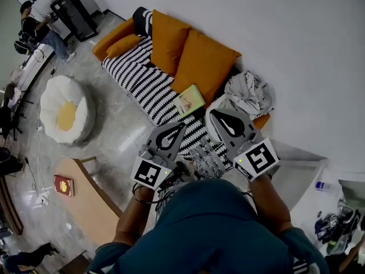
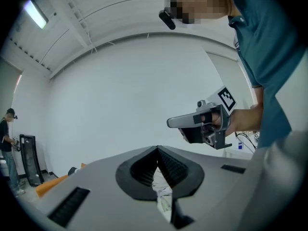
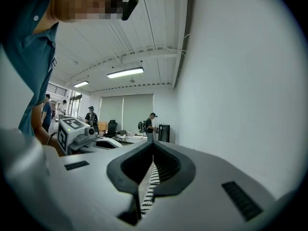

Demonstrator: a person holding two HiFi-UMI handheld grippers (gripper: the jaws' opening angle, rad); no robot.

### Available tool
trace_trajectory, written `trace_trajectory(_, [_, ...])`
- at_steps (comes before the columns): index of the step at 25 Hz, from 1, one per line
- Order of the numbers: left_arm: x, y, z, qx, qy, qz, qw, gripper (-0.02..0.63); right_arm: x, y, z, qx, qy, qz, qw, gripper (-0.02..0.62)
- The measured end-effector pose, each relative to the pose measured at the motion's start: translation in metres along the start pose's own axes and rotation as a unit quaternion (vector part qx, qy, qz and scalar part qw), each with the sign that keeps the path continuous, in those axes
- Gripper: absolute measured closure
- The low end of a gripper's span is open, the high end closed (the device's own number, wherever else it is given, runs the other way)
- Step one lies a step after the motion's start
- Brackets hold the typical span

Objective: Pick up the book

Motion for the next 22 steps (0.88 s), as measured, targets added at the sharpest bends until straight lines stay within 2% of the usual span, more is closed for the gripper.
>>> trace_trajectory(7, [-0.048, 0.000, 0.017, 0.033, 0.034, 0.018, 0.9987, 0.603, 0.009, -0.001, 0.034, -0.003, 0.041, -0.003, 0.999, 0.581])
trace_trajectory(13, [-0.066, 0.020, 0.022, 0.032, 0.050, -0.012, 0.9982, 0.604, 0.010, 0.001, 0.054, -0.017, 0.053, -0.006, 0.998, 0.581])
trace_trajectory(17, [-0.078, 0.035, 0.039, 0.024, 0.036, -0.033, 0.9985, 0.604, 0.021, 0.010, 0.061, -0.042, 0.036, -0.002, 0.998, 0.581])
trace_trajectory(22, [-0.069, 0.038, 0.091, 0.007, 0.016, -0.037, 0.9992, 0.603, 0.075, 0.017, 0.048, -0.043, 0.020, 0.013, 0.999, 0.581])
Point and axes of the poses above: the fingertips, and each gripper's own axes: z forward along the fingers, x to its right, y out of its underside, the point moved 5 cm from there along -z, backward along the fingers, and after that the axes turned 10 degrees about z, right-handed, at the moved point
